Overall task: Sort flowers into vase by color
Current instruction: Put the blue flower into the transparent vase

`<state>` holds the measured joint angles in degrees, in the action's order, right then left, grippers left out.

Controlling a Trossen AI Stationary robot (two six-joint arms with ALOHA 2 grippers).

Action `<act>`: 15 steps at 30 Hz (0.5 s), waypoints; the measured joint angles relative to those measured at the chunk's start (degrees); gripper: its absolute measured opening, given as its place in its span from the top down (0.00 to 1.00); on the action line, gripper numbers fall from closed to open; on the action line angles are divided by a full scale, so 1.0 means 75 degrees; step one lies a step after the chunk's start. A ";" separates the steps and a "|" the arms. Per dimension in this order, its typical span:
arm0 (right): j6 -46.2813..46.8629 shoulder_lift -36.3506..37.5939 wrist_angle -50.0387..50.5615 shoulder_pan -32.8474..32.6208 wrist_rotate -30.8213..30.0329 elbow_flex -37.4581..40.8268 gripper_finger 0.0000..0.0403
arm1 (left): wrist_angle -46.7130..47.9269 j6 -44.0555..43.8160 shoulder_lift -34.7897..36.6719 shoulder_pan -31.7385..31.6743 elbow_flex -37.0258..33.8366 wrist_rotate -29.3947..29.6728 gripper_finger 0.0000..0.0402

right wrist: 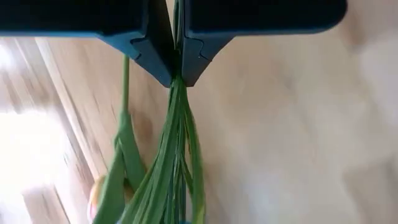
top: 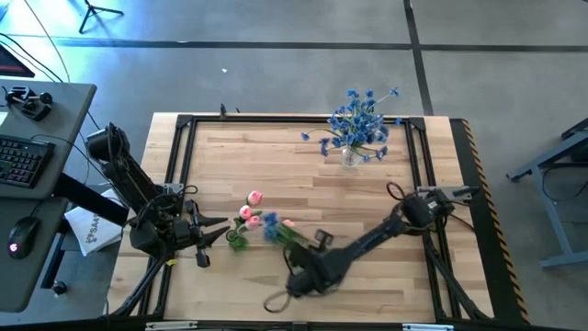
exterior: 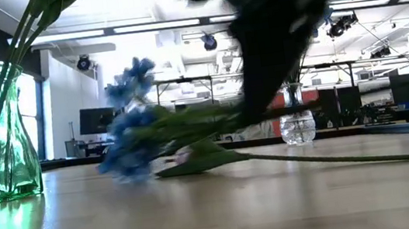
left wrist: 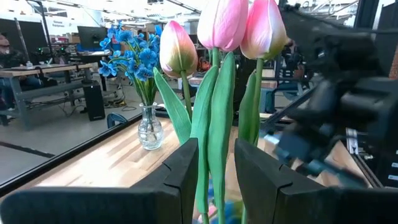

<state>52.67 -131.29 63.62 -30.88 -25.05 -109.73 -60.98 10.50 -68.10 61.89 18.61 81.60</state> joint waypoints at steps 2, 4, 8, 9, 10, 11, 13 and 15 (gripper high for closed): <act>0.0468 0.0162 0.0496 -0.0315 -0.0127 0.0002 0.99 | -0.0005 -0.0003 -0.0003 0.0000 0.0000 0.0000 0.77; 0.1030 0.0342 0.0997 -0.0617 -0.0292 0.0003 0.99 | -0.0002 0.0006 -0.0003 0.0000 0.0000 -0.0002 0.77; 0.2247 0.0596 0.1950 -0.1133 -0.0579 0.0003 1.00 | 0.0078 0.0006 -0.0003 0.0000 0.0000 -0.0001 0.77; 0.2488 0.0644 0.2068 -0.1242 -0.0649 0.0003 1.00 | 0.0122 0.0002 -0.0003 0.0000 0.0000 0.0001 0.77; 0.2709 0.0688 0.2171 -0.1332 -0.0682 0.0003 1.00 | 0.0151 0.0001 -0.0003 0.0000 0.0000 -0.0003 0.77; 0.2944 0.0722 0.2292 -0.1407 -0.0712 0.0000 1.00 | 0.0167 0.0003 -0.0003 0.0000 0.0000 -0.0002 0.77; 0.3465 0.0736 0.2836 -0.1510 -0.0710 0.0000 1.00 | 0.0164 0.0006 -0.0003 0.0000 0.0000 0.0000 0.77; 0.4184 0.0736 0.3462 -0.1549 -0.0704 0.0076 1.00 | 0.0164 0.0006 -0.0003 0.0000 0.0000 -0.0003 0.77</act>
<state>84.05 -125.77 89.59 -42.50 -30.33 -109.16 -59.75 10.55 -68.12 61.89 18.61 81.57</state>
